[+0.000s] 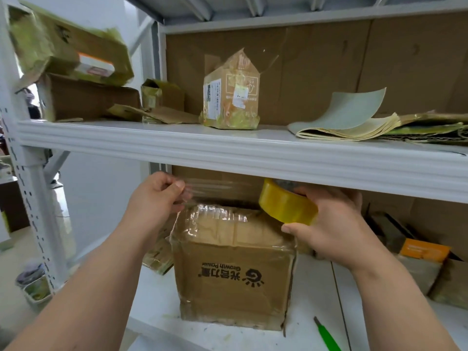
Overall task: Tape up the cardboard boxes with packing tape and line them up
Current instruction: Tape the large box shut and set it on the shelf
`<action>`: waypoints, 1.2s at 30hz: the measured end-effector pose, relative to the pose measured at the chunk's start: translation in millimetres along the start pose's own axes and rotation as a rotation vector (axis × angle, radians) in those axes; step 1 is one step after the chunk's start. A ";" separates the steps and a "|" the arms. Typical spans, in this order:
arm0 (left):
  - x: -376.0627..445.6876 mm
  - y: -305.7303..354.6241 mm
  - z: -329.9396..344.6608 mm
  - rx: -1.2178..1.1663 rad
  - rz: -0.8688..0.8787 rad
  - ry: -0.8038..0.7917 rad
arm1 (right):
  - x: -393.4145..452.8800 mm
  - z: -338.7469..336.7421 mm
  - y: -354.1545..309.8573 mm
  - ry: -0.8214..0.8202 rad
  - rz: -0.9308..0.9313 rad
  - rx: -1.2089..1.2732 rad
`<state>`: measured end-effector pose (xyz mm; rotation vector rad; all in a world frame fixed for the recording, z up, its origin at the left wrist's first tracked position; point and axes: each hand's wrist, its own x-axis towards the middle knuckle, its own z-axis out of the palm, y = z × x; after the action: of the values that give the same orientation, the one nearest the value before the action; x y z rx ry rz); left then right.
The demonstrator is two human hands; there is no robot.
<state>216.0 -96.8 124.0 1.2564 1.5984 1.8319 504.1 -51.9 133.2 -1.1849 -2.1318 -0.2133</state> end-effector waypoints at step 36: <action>-3.7 -62.0 10.9 0.457 0.086 -0.110 | -10.3 32.5 6.4 -0.129 0.015 0.221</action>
<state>211.3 -77.1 64.2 1.6070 1.9961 1.4568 497.2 -40.9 101.0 -1.1101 -2.1911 0.1062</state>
